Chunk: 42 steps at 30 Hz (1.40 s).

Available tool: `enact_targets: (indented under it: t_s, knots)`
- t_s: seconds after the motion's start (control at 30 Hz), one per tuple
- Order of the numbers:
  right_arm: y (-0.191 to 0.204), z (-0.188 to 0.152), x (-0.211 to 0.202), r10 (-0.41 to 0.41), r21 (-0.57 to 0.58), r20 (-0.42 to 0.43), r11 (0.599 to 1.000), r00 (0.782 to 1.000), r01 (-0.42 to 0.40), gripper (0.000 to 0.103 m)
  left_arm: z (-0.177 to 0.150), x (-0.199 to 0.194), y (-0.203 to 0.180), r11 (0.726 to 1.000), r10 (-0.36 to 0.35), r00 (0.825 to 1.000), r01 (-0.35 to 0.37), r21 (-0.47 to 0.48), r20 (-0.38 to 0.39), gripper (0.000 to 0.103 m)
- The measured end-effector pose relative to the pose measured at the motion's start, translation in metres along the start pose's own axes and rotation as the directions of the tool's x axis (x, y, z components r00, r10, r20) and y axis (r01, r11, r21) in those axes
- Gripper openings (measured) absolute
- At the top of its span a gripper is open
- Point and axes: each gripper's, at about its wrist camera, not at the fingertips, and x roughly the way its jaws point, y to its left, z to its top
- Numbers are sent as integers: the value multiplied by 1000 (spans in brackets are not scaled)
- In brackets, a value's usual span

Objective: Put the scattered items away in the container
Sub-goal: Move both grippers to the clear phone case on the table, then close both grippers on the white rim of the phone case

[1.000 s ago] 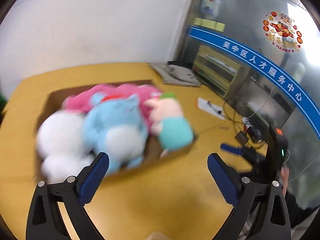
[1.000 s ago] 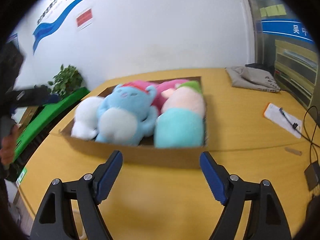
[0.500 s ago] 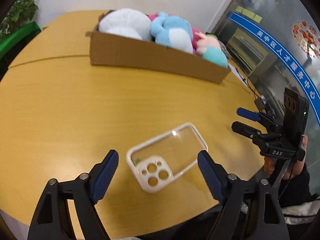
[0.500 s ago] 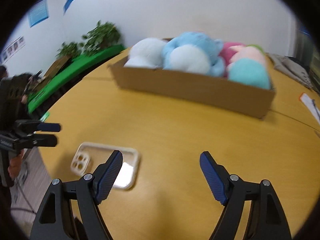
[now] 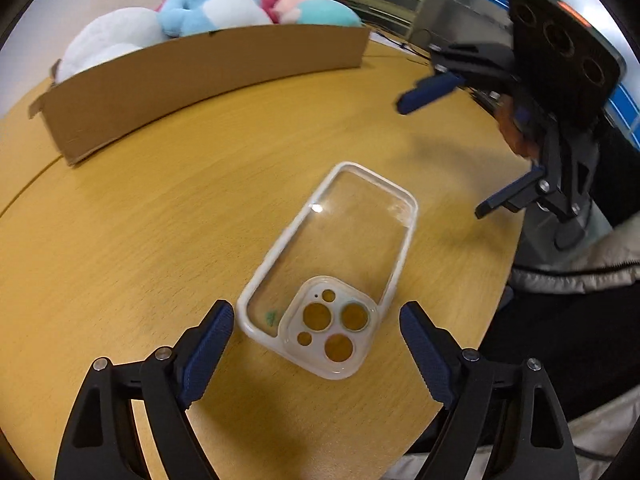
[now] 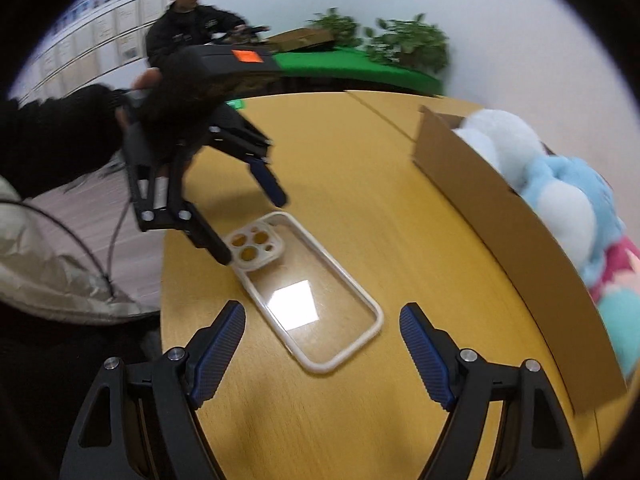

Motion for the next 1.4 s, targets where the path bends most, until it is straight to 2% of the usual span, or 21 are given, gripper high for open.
enact_targets:
  t_s: [0.13, 0.3, 0.4, 0.5, 0.7, 0.77, 1.1, 1.27, 1.4]
  knots:
    - [-2, 10, 20, 45, -113, -62, 992, 997, -51, 81, 4, 4, -9, 993, -37, 999, 41, 109, -40, 93]
    - [-5, 9, 48, 81, -194, -154, 975, 985, -110, 81, 9, 17, -13, 978, 15, 996, 4, 207, -93, 95]
    - [-4, -2, 56, 86, -226, -214, 965, 973, -135, 84, 14, 21, -16, 970, 11, 995, 13, 241, -97, 96]
    - [-5, -2, 54, 100, -214, -203, 966, 974, -144, 85, 19, 24, -19, 966, -11, 995, 35, 257, -95, 96]
    - [0, -7, 45, 98, -180, -179, 975, 979, -130, 85, 27, 32, -33, 943, 22, 994, 14, 332, -107, 94]
    - [3, -13, 42, 98, -160, -177, 979, 979, -127, 84, 29, 31, -37, 936, 17, 994, 23, 350, -112, 86]
    - [5, -37, 25, 74, -85, -137, 993, 988, -87, 81, 50, 40, -63, 901, 0, 990, 61, 429, -141, 86]
    - [-7, -38, 5, 45, -73, -101, 996, 994, -52, 81, 78, 31, -72, 882, 3, 994, 47, 470, -105, 86]
    - [-21, -26, -17, -8, -106, -85, 994, 996, -1, 81, 114, 16, -78, 847, 33, 998, 0, 531, -53, 86]
